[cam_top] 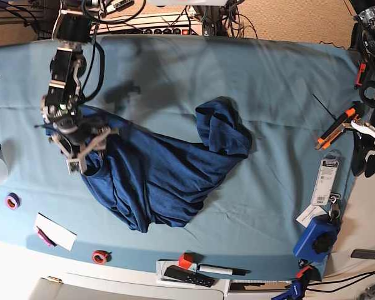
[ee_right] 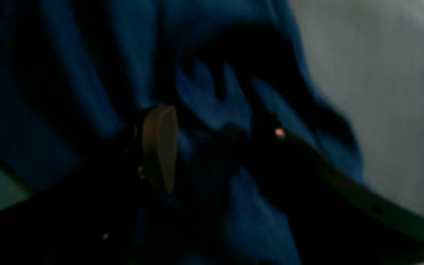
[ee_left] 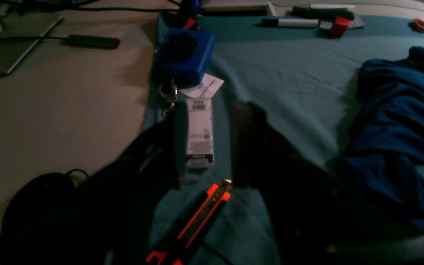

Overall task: Layout the t-shirt on the table in an organized manner, then fold the t-shirt properly
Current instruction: 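Drag the shirt edge with the right gripper and release it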

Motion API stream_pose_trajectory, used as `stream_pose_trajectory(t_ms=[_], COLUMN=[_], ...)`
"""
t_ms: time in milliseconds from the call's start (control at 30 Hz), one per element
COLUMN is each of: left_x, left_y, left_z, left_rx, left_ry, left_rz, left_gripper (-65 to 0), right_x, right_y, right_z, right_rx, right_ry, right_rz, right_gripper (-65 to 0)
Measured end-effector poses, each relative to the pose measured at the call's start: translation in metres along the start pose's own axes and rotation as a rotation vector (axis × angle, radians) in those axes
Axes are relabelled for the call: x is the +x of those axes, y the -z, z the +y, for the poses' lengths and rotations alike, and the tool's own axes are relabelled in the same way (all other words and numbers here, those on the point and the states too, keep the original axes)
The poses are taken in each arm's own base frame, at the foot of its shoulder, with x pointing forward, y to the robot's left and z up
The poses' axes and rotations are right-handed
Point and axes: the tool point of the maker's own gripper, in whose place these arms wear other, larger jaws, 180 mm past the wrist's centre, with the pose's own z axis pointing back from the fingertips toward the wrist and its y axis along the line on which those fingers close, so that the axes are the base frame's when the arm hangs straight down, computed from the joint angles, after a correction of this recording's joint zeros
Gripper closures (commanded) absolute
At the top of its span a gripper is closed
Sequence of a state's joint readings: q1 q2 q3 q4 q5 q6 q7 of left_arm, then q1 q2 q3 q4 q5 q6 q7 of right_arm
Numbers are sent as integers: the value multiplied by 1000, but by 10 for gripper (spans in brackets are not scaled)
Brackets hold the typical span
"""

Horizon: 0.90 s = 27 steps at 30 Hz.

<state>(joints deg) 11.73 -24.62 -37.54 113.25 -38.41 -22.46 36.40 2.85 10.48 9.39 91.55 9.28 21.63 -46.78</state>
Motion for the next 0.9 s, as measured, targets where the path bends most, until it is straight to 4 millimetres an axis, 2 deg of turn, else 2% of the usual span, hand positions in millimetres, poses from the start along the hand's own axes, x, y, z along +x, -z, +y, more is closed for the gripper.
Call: stream_pose_trajectory(t_ms=[167, 233, 300, 500, 600, 700, 900], left_x=[0, 0, 0, -1, -1, -1, -1], left_y=[0, 0, 0, 0, 0, 0, 0], left_z=[0, 0, 0, 0, 0, 0, 0], left_rx=[0, 0, 0, 0, 0, 1, 0], left_ry=[0, 0, 0, 0, 0, -1, 0], left_rz=[0, 1, 1, 2, 2, 2, 3], left_gripper=[-205, -205, -205, -205, -205, -205, -205], right_x=[33, 39, 37, 20, 15, 15, 16], right_y=[8, 10, 12, 20, 21, 21, 20], right_z=[19, 18, 15, 9, 6, 6, -2], right_rx=[27, -11, -53, -92, -106, -107, -152], right_ry=[-36, -52, -69, -51, -65, -66, -24], right_rz=[-57, -57, -42, 10, 29, 29, 25], right_gripper=[-315, -281, -228, -222, -232, -285, -286])
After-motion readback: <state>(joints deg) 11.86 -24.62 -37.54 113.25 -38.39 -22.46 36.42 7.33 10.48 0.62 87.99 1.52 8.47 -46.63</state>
